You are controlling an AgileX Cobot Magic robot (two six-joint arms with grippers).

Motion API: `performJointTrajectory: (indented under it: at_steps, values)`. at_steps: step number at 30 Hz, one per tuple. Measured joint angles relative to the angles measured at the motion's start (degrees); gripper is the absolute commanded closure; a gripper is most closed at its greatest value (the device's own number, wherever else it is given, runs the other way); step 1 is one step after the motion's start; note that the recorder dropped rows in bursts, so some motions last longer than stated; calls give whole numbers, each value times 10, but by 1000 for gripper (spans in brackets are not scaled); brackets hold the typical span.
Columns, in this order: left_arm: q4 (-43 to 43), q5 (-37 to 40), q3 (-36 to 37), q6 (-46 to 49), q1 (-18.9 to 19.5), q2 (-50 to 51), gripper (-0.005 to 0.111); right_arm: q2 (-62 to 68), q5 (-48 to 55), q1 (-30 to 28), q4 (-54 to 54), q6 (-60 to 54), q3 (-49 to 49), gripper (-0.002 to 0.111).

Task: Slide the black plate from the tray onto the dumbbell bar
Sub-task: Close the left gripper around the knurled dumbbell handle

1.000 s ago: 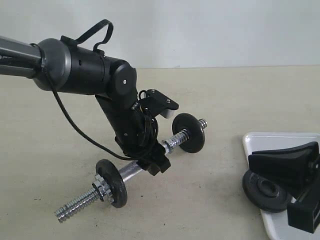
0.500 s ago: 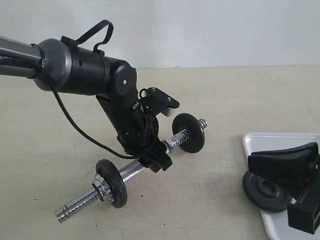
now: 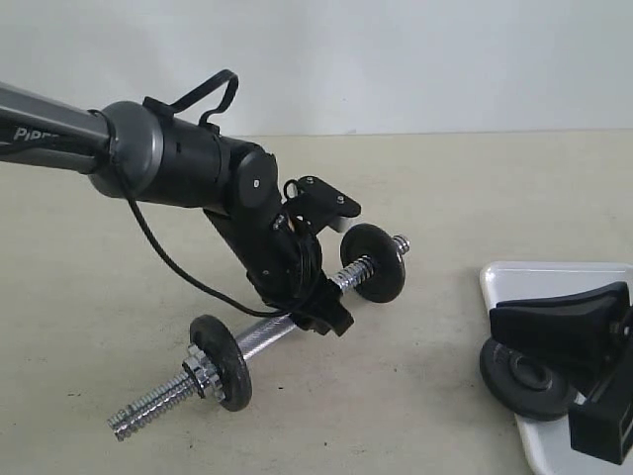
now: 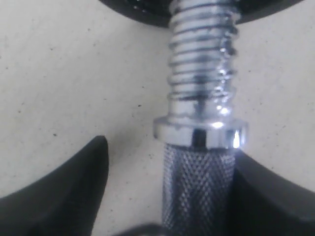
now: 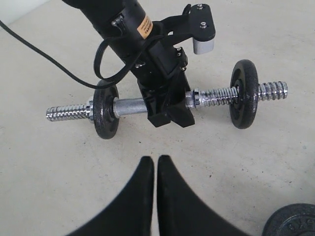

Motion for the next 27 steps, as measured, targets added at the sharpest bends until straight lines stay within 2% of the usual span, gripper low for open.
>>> performJointTrajectory:
  at_steps: [17,23,27]
  values:
    - [-2,-9,0,4,0,2,54,0,0,0,0,1,0,108]
    - [-6,-47,13,4,0,2,60,0,0,0,0,1,0,108]
    - [-6,-56,24,5,0,2,60,0,0,0,0,0,0,108]
